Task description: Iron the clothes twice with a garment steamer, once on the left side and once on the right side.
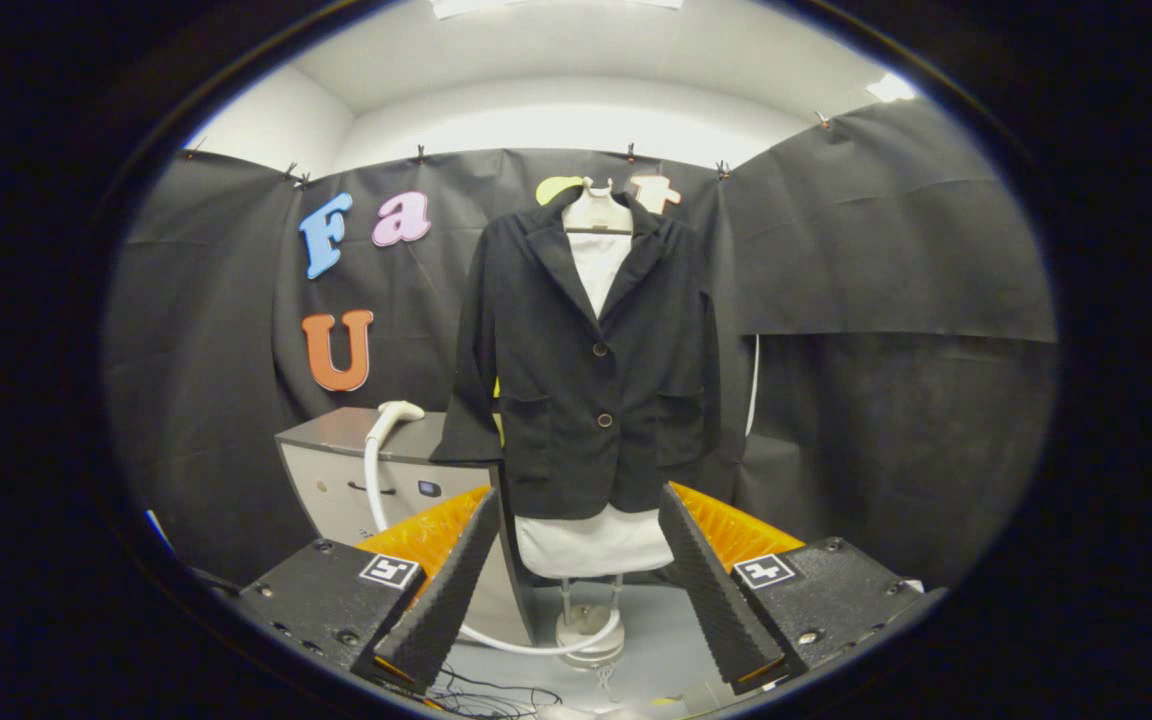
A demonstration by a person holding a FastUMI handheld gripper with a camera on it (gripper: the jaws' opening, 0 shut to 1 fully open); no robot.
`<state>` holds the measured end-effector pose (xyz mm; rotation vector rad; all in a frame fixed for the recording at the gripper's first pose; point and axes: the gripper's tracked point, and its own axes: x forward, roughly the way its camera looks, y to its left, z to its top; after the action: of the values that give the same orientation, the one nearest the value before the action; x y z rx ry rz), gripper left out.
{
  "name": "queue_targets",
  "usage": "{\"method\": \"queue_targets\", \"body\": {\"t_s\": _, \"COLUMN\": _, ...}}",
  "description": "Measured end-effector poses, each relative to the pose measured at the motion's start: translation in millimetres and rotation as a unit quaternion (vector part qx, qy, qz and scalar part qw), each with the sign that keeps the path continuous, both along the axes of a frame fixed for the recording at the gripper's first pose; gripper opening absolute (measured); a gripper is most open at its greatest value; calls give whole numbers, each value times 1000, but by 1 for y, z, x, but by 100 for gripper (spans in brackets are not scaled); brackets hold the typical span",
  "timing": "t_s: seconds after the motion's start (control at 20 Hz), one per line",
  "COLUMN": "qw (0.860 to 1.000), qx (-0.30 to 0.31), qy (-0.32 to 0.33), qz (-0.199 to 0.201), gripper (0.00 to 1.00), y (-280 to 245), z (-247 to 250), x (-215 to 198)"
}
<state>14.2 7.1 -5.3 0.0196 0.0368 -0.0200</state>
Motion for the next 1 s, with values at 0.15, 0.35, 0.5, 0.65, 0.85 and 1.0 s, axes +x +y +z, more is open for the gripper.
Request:
{"method": "queue_targets", "body": {"t_s": 0.15, "qw": 1000, "qx": 2, "qy": 5, "qz": 3, "gripper": 99, "y": 9, "z": 2, "x": 11}}
{"method": "queue_targets", "body": {"t_s": 0.35, "qw": 1000, "qx": -2, "qy": 5, "qz": 11, "gripper": 99, "y": 33, "z": 11, "x": 45}}
{"method": "queue_targets", "body": {"t_s": 0.5, "qw": 999, "qx": -3, "qy": 11, "qz": 33, "gripper": 99, "y": 67, "z": 16, "x": 83}}
{"method": "queue_targets", "body": {"t_s": 0.65, "qw": 998, "qx": -5, "qy": 20, "qz": 66, "gripper": 99, "y": 111, "z": 19, "x": 130}}
{"method": "queue_targets", "body": {"t_s": 0.85, "qw": 992, "qx": 0, "qy": 40, "qz": 120, "gripper": 99, "y": 182, "z": 20, "x": 199}}
{"method": "queue_targets", "body": {"t_s": 1.0, "qw": 986, "qx": -1, "qy": 64, "qz": 157, "gripper": 99, "y": 239, "z": 15, "x": 249}}
